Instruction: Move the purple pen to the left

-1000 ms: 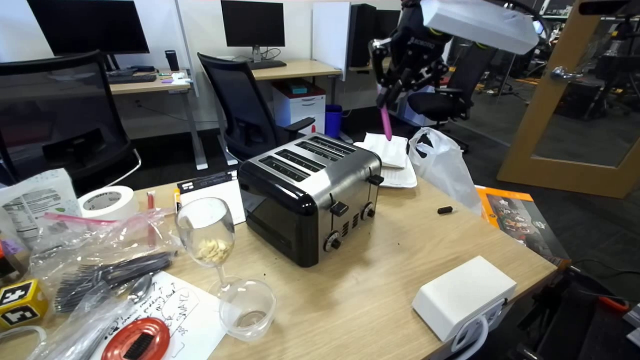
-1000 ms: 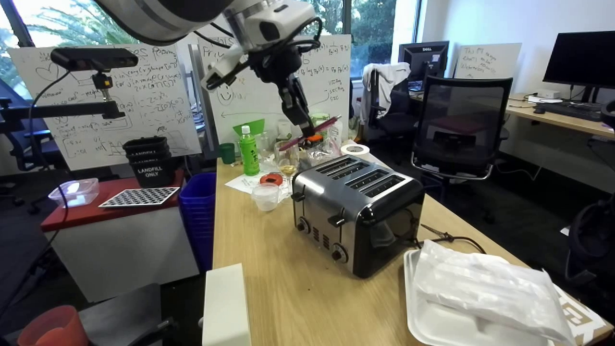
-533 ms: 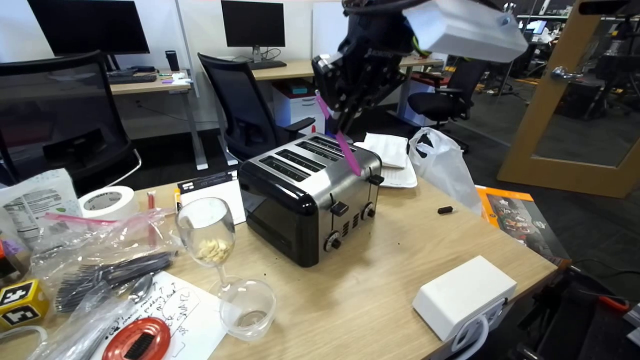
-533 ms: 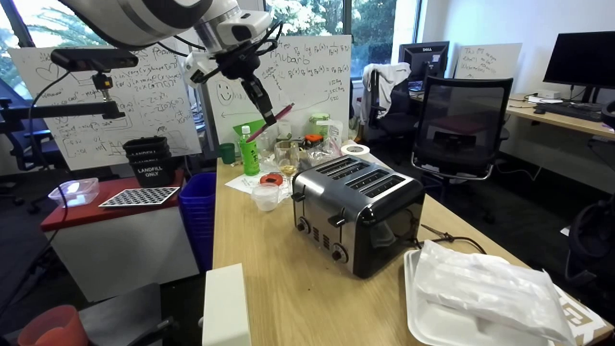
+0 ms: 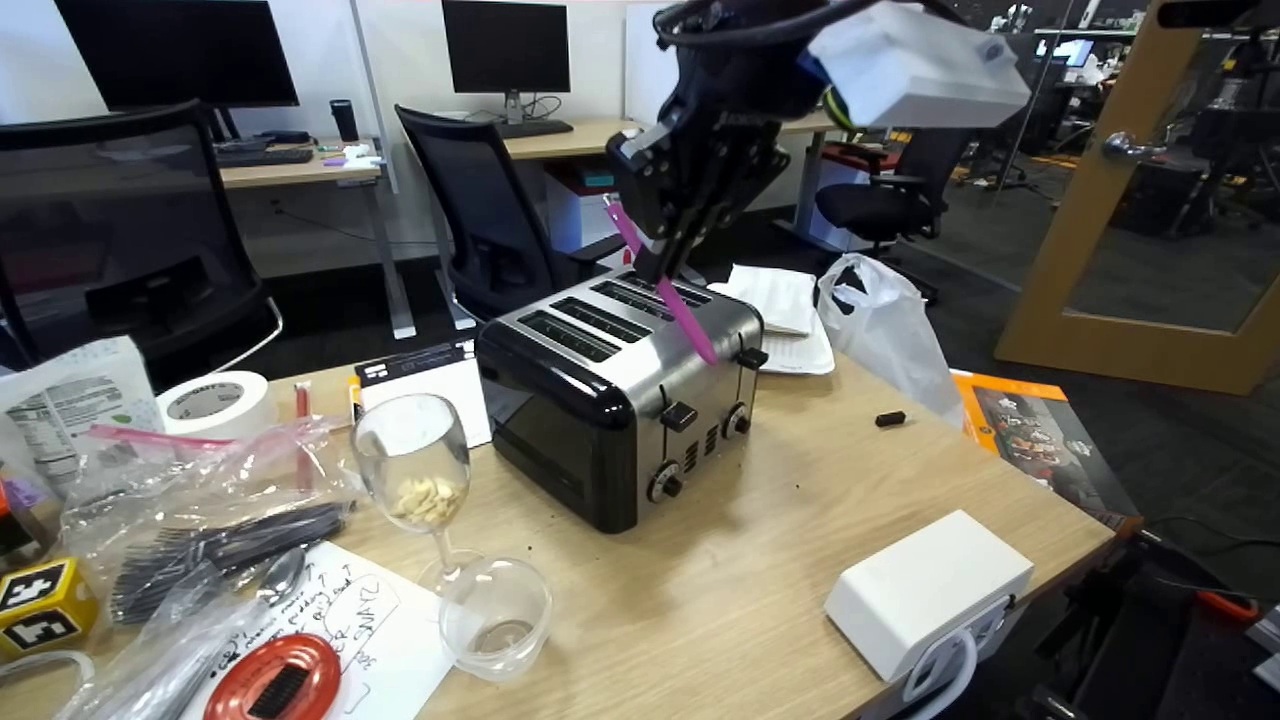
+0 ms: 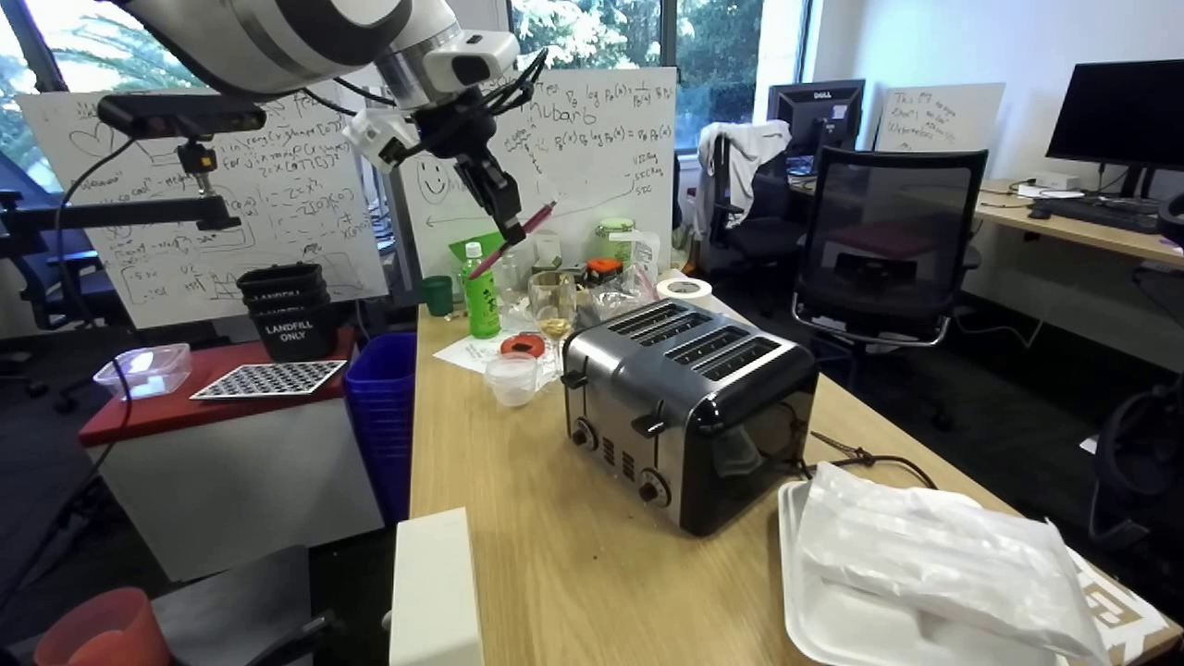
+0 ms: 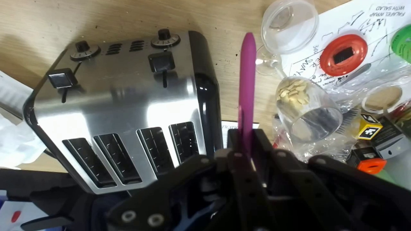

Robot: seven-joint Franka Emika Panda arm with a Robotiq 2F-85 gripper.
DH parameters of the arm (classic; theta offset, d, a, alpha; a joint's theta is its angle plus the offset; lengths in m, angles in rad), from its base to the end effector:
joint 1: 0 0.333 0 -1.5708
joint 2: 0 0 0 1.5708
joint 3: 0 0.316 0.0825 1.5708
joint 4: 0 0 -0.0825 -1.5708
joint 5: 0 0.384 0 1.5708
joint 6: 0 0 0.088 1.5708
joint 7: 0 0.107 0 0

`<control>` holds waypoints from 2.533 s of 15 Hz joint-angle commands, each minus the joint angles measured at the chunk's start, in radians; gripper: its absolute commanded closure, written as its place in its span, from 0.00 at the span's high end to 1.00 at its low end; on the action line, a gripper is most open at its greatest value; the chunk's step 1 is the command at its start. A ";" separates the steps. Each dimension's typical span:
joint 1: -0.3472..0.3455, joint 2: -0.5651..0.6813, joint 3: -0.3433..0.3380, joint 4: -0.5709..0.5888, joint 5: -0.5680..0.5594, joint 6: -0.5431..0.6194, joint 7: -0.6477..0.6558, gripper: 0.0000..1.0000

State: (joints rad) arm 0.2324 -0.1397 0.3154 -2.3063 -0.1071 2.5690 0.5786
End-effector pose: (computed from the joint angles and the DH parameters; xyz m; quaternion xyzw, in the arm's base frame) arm 0.4460 0.2779 0.4424 -0.9786 -0.0262 -0.1964 0.0546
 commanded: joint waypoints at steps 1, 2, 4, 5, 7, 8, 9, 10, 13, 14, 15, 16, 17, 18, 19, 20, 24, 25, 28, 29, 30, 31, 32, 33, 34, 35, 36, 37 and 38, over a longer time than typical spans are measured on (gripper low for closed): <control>-0.001 -0.028 0.006 -0.019 0.001 0.000 -0.019 0.03; 0.004 -0.038 0.017 -0.012 -0.020 -0.012 -0.026 0.03; 0.013 -0.052 0.047 0.010 -0.068 -0.041 -0.038 0.03; 0.028 -0.058 0.065 0.027 -0.081 -0.050 -0.073 0.03; 0.050 -0.054 0.103 0.068 -0.109 -0.070 -0.111 0.03; 0.060 -0.039 0.124 0.102 -0.126 -0.082 -0.130 0.03; 0.067 -0.017 0.147 0.139 -0.155 -0.096 -0.138 0.03; 0.077 0.006 0.167 0.175 -0.178 -0.106 -0.156 0.03; 0.108 0.097 0.221 0.275 -0.294 -0.112 -0.180 0.03; 0.123 0.132 0.229 0.302 -0.340 -0.109 -0.188 0.03; 0.145 0.172 0.233 0.329 -0.377 -0.106 -0.203 0.03; 0.170 0.212 0.233 0.354 -0.389 -0.104 -0.235 0.03; 0.195 0.248 0.227 0.375 -0.392 -0.104 -0.274 0.03; 0.218 0.284 0.222 0.394 -0.361 -0.101 -0.332 0.03; 0.235 0.316 0.218 0.410 -0.328 -0.100 -0.398 0.03; 0.243 0.345 0.217 0.426 -0.286 -0.101 -0.471 0.03; 0.109 0.416 0.351 0.478 -0.053 -0.144 -0.780 0.03; 0.082 0.413 0.367 0.487 0.016 -0.171 -0.859 0.03; 0.050 0.385 0.335 0.519 0.227 -0.271 -1.061 0.03; 0.039 0.384 0.322 0.536 0.279 -0.307 -1.106 0.03; 0.032 0.389 0.308 0.552 0.319 -0.336 -1.140 0.03; 0.025 0.400 0.294 0.561 0.358 -0.338 -1.170 0.03; 0.021 0.409 0.280 0.571 0.389 -0.360 -1.196 0.03; 0.020 0.420 0.264 0.571 0.412 -0.366 -1.225 0.03; 0.024 0.430 0.248 0.571 0.427 -0.377 -1.241 0.03; 0.029 0.443 0.234 0.571 0.438 -0.382 -1.254 0.03; 0.034 0.458 0.222 0.566 0.444 -0.370 -1.259 0.03; 0.037 0.470 0.215 0.567 0.450 -0.370 -1.261 0.03; 0.039 0.487 0.210 0.567 0.455 -0.366 -1.261 0.03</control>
State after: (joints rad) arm 0.2559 0.3119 0.5462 -1.7626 0.3126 2.2211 -0.6556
